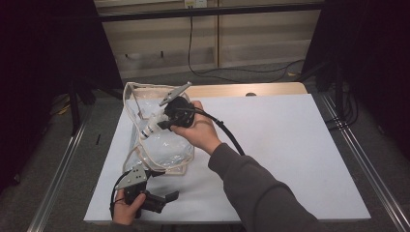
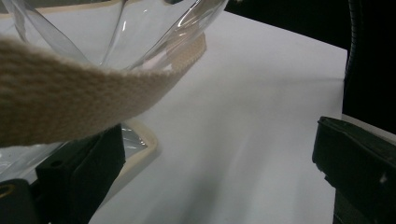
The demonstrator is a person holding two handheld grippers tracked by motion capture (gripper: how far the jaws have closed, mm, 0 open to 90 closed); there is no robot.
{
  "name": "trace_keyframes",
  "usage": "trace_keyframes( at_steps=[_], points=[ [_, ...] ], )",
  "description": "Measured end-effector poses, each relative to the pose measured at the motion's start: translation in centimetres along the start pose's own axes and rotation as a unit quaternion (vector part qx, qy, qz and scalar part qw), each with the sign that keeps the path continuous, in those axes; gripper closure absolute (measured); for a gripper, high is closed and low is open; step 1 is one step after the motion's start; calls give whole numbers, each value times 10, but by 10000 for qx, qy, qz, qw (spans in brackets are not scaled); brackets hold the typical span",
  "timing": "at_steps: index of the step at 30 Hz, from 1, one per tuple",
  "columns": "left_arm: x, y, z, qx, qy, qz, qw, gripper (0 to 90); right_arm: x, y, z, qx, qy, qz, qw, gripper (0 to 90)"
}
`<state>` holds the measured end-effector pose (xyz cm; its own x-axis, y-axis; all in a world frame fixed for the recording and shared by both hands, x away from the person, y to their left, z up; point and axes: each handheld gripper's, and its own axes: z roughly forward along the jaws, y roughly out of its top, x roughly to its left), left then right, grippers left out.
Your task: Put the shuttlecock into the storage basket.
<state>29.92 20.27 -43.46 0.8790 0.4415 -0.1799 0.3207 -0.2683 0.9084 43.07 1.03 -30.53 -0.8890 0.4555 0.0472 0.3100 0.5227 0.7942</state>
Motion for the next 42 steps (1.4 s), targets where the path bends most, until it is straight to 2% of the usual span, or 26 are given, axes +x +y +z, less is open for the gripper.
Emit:
trace_keyframes(
  at_steps=[23,42],
  points=[
    [1,0,-1,15,12,4,10000,24,-2,-6,17,71,102,116,9999,873],
    [1,0,-1,-17,14,16,10000,24,1,-3,26,105,107,212,9997,873]
  ],
)
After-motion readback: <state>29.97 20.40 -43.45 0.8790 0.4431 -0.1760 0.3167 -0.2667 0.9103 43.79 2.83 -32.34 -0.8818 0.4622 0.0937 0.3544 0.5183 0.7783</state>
